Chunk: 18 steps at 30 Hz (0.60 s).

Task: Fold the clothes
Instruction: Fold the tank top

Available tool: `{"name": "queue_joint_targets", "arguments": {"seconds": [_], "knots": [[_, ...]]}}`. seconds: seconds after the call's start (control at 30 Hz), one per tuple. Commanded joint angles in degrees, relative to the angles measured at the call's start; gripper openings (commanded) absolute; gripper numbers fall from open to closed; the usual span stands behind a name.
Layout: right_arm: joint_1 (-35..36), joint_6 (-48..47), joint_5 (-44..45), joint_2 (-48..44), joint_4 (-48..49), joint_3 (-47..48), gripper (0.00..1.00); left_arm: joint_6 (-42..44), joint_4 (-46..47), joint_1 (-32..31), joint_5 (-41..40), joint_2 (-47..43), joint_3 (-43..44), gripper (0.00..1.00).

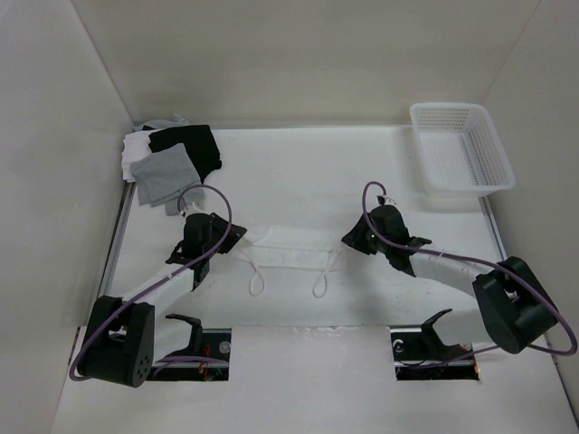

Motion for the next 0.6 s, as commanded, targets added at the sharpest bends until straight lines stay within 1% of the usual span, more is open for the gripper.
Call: {"name": "queue_joint_targets", "arguments": {"seconds": [0.0,0.07,0.1,0.17,0.2,0.33,0.47,0.57], "knots": [[0.0,-0.6,-0.7,0.6,3.2,2.4,0.27,0.7,1.4,-0.5,0.0,-0.4,0.6,0.13],[0.0,-0.6,-0.9,0.8,2.6,2.7,0.29,0.7,1.1,-0.8,0.2,-0.2,0.9,0.11],[0.0,-0.8,-1.0,0.8,2.0,2.9,0.32,0.7,1.1,-0.8,0.2,-0.2,1.0,0.10],[0.1,-0.8,-0.3,-0.2,0.9,2.7,0.41,0.7,1.1,-0.8,0.2,-0.7,0.7,0.09],[0.2,-0.6,0.1,-0.9,0.8,2.2,0.42,0.7,1.1,-0.7,0.2,-0.9,0.5,0.09],[0.2,-0.4,0.9,-3.2,0.4,0.7,0.40,0.7,1.1,-0.3,0.4,-0.9,0.2,0.07],[0.3,-0.8,0.9,-2.9,-0.9,1.3,0.36,0.7,1.1,-0.3,0.5,-1.2,0.3,0.06],[0.5,-0.9,0.9,-1.8,-2.0,2.1,0.38,0.8,1.1,-0.2,0.5,-1.4,0.4,0.06]]}}
